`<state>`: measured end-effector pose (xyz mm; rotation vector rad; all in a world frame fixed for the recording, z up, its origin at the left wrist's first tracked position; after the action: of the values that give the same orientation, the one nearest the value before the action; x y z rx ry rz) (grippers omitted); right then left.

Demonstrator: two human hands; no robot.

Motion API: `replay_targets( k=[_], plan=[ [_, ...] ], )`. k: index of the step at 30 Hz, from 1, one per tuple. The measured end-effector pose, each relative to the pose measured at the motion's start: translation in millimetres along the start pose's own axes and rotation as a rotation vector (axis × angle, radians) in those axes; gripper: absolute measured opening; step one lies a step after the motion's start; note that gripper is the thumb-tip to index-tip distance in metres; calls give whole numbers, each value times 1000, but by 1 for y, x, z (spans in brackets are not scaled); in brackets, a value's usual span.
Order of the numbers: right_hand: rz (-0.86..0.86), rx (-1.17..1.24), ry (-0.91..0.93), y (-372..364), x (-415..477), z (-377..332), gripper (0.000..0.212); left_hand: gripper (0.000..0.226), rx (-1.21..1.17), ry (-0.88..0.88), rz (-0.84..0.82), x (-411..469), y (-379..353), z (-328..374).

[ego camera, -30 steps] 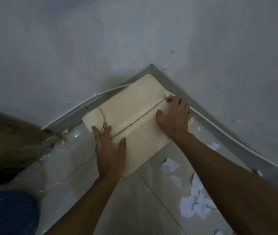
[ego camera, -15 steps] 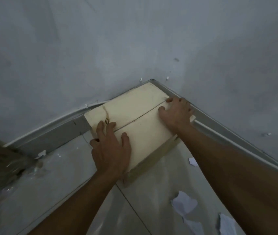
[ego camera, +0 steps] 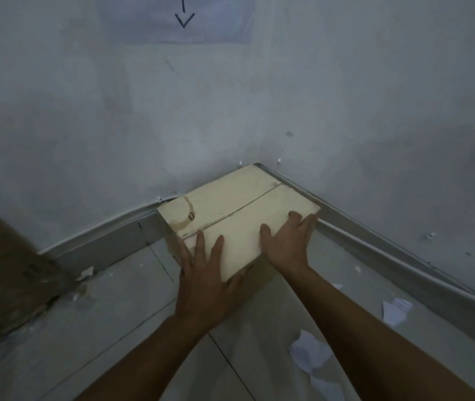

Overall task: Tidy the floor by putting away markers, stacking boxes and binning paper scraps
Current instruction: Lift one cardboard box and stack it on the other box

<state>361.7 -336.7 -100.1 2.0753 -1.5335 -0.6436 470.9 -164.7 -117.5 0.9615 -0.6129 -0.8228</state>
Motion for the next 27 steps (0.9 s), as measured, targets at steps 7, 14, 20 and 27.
replay_targets(
  k=[7,14,20,27],
  plan=[
    [-91,-76,-13,-5,21,-2,84,82,-43,21,-5,24,-12,15],
    [-81,-59,-14,-8,33,1,84,83,-75,6,4,35,-20,20],
    [-97,-63,16,-4,27,6,80,83,30,58,-42,32,-19,18],
    [-5,-25,101,33,9,5,53,59,-65,42,88,25,7,37]
  ],
)
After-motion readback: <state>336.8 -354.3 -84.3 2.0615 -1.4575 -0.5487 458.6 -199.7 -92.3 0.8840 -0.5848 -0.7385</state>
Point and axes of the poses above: each hand's wrist, its own x-axis towards the middle knuckle, its own y-axis out of the back of the hand, z = x × y, the point moved 10 cm from there along x, towards the middle knuckle, and after that the axes turned 6 degrees about -y, right-handed, at the moved point
